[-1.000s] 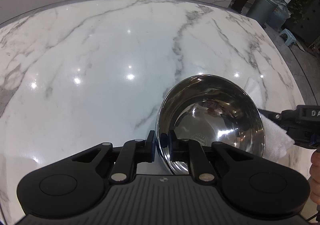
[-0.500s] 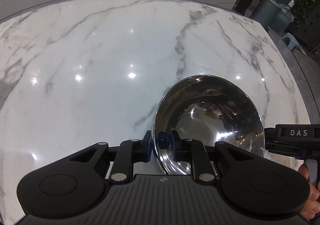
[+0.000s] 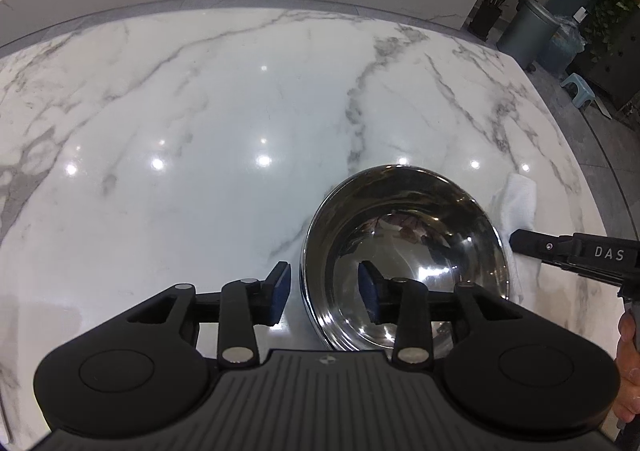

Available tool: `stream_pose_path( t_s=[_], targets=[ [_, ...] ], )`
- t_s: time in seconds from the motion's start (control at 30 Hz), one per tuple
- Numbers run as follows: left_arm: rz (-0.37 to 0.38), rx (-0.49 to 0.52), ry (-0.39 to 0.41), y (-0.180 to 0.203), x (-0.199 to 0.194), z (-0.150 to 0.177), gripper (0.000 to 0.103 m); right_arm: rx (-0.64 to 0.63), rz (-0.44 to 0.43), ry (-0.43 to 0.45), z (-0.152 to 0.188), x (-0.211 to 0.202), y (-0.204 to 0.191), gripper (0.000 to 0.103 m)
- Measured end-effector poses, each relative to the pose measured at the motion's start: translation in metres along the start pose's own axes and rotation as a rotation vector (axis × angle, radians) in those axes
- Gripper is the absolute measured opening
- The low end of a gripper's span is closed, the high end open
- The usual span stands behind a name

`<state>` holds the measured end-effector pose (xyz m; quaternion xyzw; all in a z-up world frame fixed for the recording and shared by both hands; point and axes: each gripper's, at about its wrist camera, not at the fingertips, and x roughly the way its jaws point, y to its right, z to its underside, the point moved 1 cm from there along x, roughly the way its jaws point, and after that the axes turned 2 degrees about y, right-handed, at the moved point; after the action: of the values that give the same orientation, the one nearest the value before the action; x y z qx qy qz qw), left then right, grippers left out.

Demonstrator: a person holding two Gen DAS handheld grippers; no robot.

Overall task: Clean bowl
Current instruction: 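Lower the bowl onto the table and open the left gripper while the right gripper releases the towel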

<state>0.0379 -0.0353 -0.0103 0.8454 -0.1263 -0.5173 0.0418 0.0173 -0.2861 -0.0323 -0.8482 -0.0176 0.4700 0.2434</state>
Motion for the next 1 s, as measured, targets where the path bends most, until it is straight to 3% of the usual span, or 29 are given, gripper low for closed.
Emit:
stream_pose_path(
  t_s=[0.23,0.33,0.47,0.53,0.6,0.67,0.87,1.0],
  targets=[
    [0.003,0.008,0.03,0.002,-0.016,0.001,0.046,-0.23,0.2,0.073,0.009,-0.008,-0.02,0.01],
    [0.001,0.007,0.042,0.001,-0.02,0.001,0.05,-0.248,0.214,0.04,0.011,-0.002,-0.023,0.01],
    [0.006,-0.007,0.077,0.0,-0.026,0.002,0.063,-0.229,0.225,-0.024,0.016,0.013,-0.022,0.011],
    [0.017,-0.018,0.094,-0.001,-0.029,0.002,0.069,-0.213,0.222,-0.046,0.018,0.017,-0.02,0.017],
    [0.026,-0.025,0.105,-0.002,-0.031,0.002,0.073,-0.207,0.23,-0.054,0.019,0.018,-0.02,0.033],
    [0.024,-0.023,0.13,-0.003,-0.036,0.004,0.074,-0.203,0.237,-0.061,0.021,0.019,-0.019,0.037],
    [0.003,0.012,0.182,-0.002,-0.045,0.009,0.077,-0.195,0.255,-0.003,0.022,0.003,-0.022,0.037],
    [0.038,0.026,0.202,0.0,-0.054,0.013,0.078,-0.199,0.253,0.079,0.022,-0.021,-0.031,0.039]
  ],
)
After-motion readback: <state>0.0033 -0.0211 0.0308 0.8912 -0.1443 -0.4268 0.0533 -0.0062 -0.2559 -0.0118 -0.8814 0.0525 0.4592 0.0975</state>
